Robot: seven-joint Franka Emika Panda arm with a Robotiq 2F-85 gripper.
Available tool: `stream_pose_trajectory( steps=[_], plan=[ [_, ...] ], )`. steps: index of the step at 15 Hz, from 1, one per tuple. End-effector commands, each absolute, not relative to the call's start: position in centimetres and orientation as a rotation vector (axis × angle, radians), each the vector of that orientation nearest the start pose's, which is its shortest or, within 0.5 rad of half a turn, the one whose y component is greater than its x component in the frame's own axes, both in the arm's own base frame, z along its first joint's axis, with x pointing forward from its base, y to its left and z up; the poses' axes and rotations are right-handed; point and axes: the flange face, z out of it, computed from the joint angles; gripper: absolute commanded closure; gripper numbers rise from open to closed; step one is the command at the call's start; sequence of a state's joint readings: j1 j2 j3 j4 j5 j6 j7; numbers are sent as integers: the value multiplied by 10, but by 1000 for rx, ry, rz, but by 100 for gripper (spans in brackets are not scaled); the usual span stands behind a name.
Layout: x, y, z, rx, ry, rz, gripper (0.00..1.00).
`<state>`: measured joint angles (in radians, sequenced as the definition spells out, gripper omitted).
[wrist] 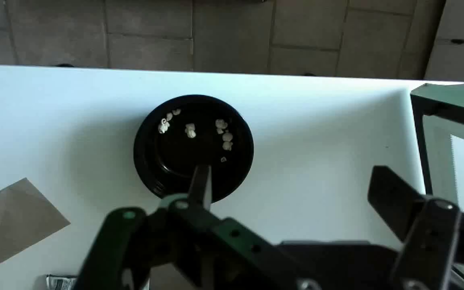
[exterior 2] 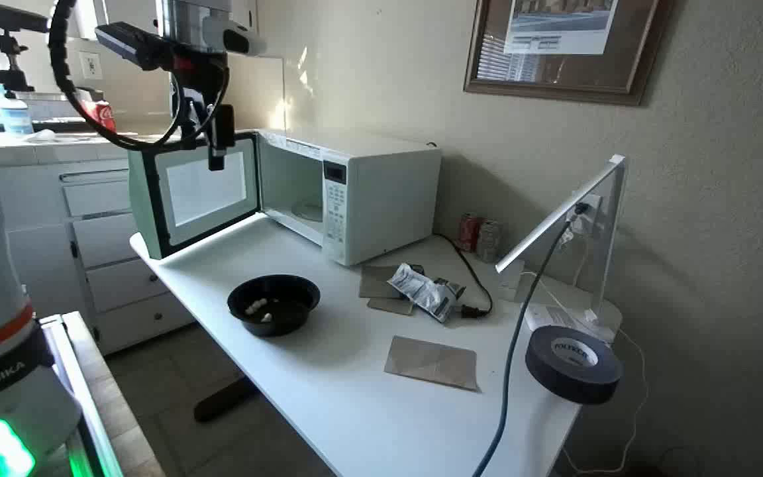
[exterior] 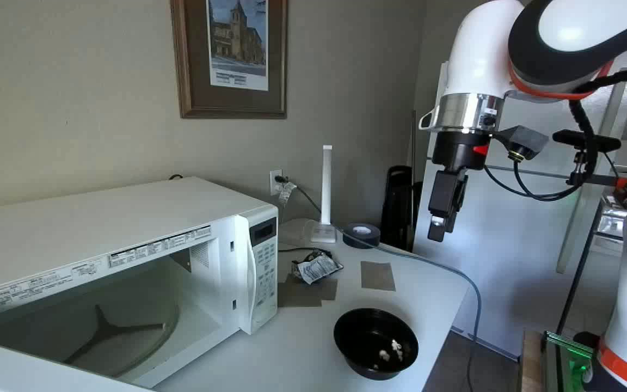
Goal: Pick up the black bowl and put it into the microwave
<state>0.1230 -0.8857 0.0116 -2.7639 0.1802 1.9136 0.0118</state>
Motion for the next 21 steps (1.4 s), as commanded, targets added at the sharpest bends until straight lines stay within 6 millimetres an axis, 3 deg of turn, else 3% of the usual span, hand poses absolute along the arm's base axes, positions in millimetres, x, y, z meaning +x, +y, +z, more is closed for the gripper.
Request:
stream_pose_trajectory(
  steps=[1, 12, 15, 20, 21],
  plan=[
    [287, 51, 458, -2976, -91, -38, 0],
    [288, 52, 462, -2975, -92, -50, 0],
    [309, 37, 445, -3001, -34, -47, 0],
    [327, 31, 421, -3021, -62, -38, 0],
    [288, 52, 462, -2975, -92, -51, 0]
  ],
)
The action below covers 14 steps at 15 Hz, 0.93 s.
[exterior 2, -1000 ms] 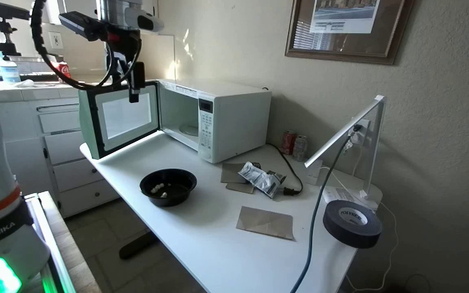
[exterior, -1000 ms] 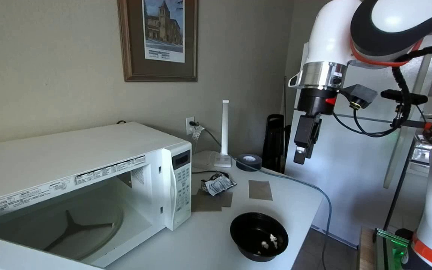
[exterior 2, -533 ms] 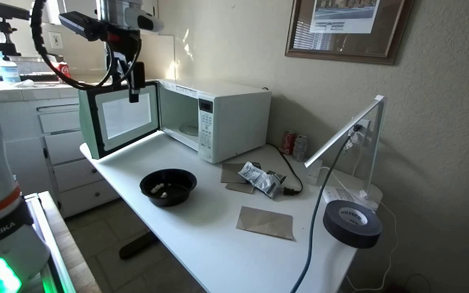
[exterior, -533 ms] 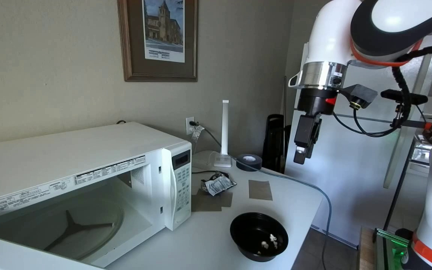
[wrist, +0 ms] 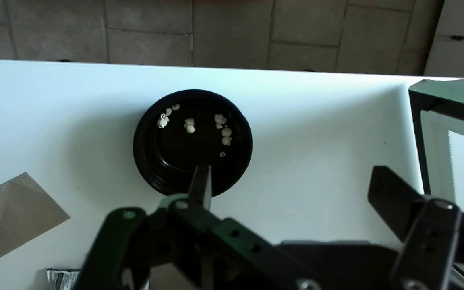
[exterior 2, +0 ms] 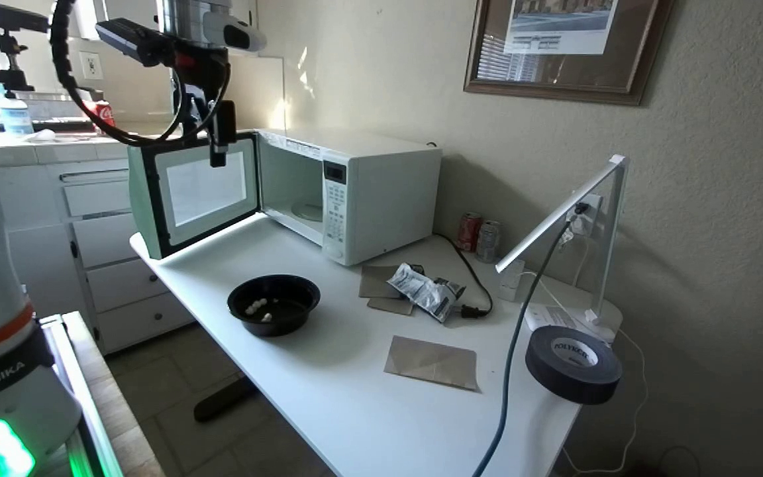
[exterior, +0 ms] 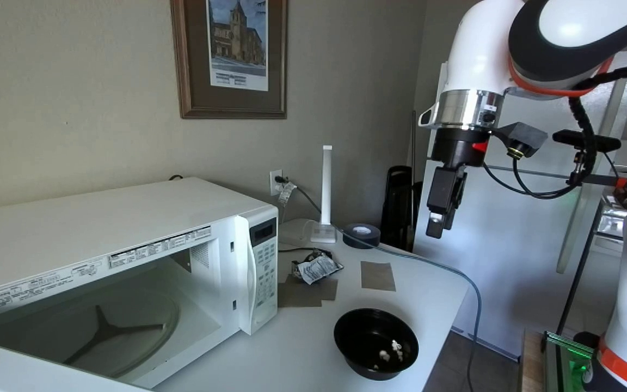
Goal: Pick up the black bowl and put it into the microwave
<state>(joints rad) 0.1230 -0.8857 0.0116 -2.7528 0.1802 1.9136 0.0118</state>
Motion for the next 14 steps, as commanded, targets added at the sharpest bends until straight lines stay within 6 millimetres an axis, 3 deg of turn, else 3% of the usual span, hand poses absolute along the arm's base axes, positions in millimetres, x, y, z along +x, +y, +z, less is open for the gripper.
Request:
stream_pose_trajectory(
  steps=[1, 6, 14],
  plan=[
    [288, 52, 462, -2975, -92, -51, 0],
    [288, 52, 462, -2975, -92, -51, 0],
    [306, 38, 446, -2991, -19, -42, 0]
  ],
)
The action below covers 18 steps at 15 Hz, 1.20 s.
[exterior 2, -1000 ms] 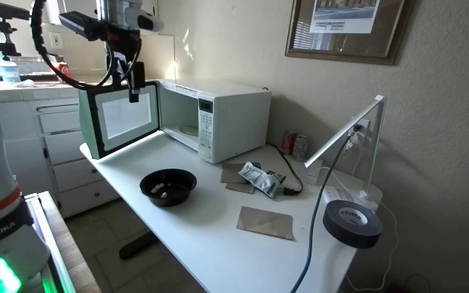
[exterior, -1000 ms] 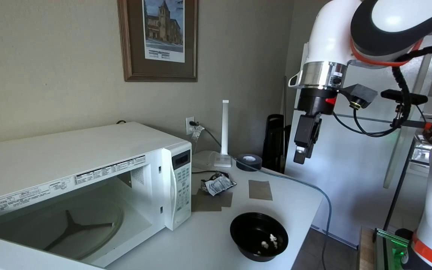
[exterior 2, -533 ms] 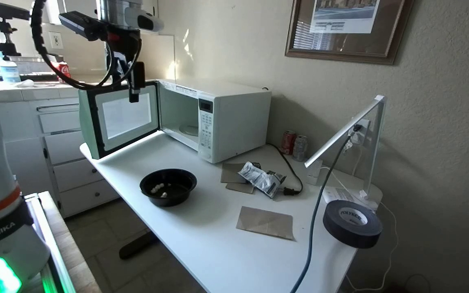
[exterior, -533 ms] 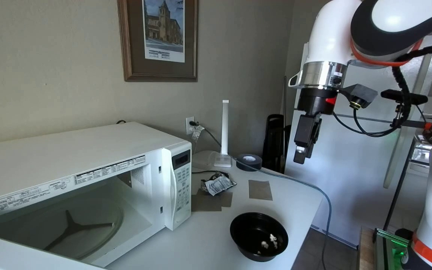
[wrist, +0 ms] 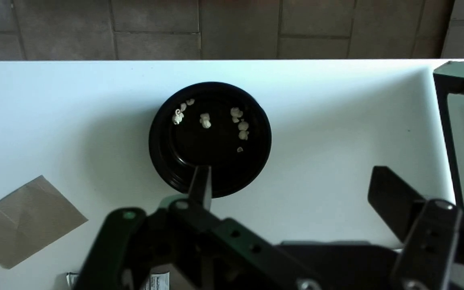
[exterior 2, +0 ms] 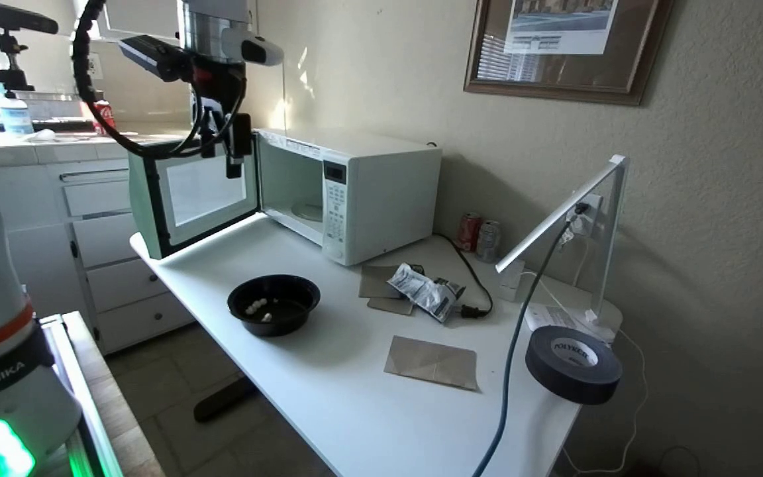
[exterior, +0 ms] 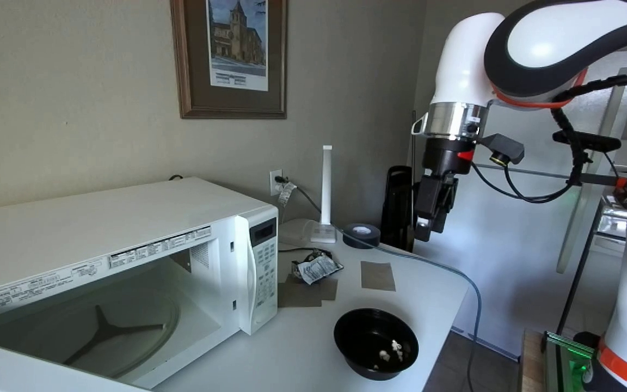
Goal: Pick up the black bowl and put it into the microwave
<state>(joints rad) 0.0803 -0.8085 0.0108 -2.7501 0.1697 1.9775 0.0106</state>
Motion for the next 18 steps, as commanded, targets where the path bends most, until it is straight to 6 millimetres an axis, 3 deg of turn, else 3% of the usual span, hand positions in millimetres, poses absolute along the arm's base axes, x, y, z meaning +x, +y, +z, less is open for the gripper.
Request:
stream_pose_trajectory(
  steps=[1, 3, 5, 8, 18],
  plan=[
    [306, 38, 446, -2991, -19, -42, 0],
    [306, 38, 447, -2991, -19, -43, 0],
    [321, 17, 431, -3033, 86, -34, 0],
    [339, -6, 403, -3024, 113, -28, 0],
    [383, -48, 303, -3003, -223, -92, 0]
  ],
)
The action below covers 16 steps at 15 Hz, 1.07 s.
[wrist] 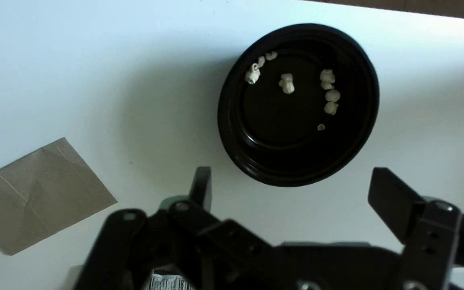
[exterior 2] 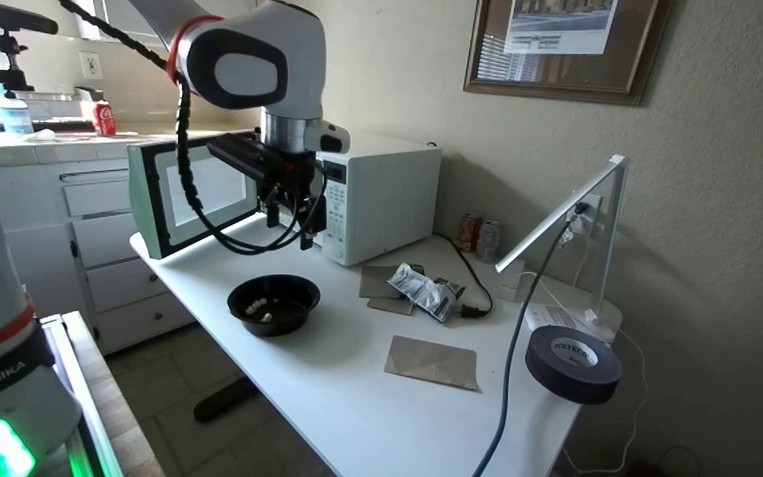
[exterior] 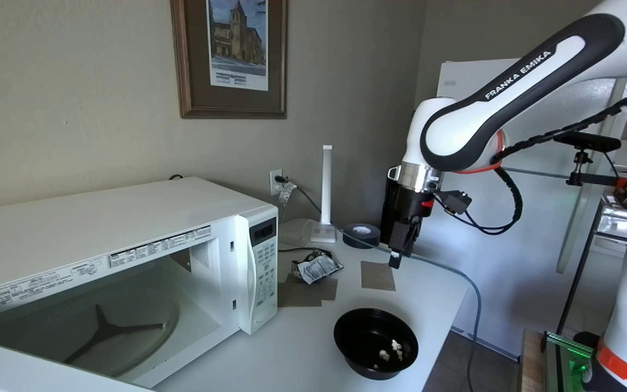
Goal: Pick up the black bowl and put it into the microwave
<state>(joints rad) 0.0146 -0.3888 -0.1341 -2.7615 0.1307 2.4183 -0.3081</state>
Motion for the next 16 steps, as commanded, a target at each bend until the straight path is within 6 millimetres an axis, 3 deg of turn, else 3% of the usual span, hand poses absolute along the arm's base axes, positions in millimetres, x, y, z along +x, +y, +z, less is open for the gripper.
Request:
stream_pose_trajectory(
  steps=[1, 3, 4, 11, 16],
  plan=[
    [385, -50, 295, -3005, -231, -94, 0],
    [390, -50, 286, -2995, -242, -92, 0],
    [383, -51, 299, -3010, -210, -94, 0],
    [388, -49, 288, -3006, -228, -74, 0],
    [387, -51, 268, -2979, -272, -54, 0]
  ],
)
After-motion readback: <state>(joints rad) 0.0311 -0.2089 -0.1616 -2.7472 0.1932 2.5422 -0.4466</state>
